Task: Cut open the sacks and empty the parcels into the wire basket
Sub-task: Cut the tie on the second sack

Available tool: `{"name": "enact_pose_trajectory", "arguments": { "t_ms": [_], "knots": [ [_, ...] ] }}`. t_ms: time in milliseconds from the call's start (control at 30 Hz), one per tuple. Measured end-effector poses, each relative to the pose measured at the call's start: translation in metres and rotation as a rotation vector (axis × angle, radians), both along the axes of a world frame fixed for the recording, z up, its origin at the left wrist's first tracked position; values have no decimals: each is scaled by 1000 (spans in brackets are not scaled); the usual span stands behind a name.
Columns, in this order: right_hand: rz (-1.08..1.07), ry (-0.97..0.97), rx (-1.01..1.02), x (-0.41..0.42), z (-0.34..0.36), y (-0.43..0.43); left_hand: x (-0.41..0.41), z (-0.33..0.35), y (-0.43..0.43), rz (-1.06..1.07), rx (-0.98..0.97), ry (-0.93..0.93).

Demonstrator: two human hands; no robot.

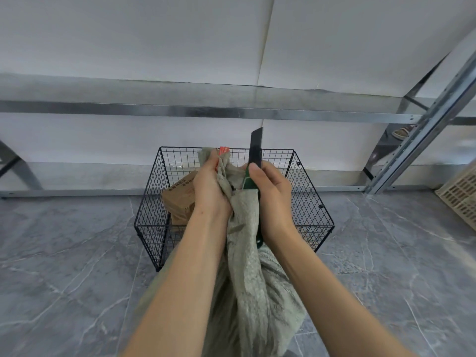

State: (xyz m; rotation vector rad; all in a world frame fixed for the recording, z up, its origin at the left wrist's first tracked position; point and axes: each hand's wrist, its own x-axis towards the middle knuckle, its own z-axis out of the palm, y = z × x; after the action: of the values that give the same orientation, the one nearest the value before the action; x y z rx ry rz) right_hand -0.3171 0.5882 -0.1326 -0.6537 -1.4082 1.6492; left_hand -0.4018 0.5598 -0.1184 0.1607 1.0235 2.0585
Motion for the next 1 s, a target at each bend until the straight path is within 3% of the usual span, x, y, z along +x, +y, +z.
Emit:
{"name": "enact_pose_trajectory", "arguments": {
  "t_ms": [267, 400, 600, 767, 867, 1000],
  "knots": [
    [75, -136, -8, 2, 7, 3, -14, 0, -4, 31, -106, -38],
    [165, -238, 15, 10, 23, 12, -22, 2, -5, -26, -66, 6],
    [37, -176, -34, 4, 43, 37, -26, 18, -13, -259, -33, 364],
    [-24, -157, 3, -3, 56, 56, -30, 16, -24, -535, -180, 743],
    [-47, -126, -21, -10, 59, 64, -32, 12, -29, -709, -257, 845],
    [30, -110, -6, -18, 60, 67, -23, 6, -26, -649, -334, 1004]
  ]
}}
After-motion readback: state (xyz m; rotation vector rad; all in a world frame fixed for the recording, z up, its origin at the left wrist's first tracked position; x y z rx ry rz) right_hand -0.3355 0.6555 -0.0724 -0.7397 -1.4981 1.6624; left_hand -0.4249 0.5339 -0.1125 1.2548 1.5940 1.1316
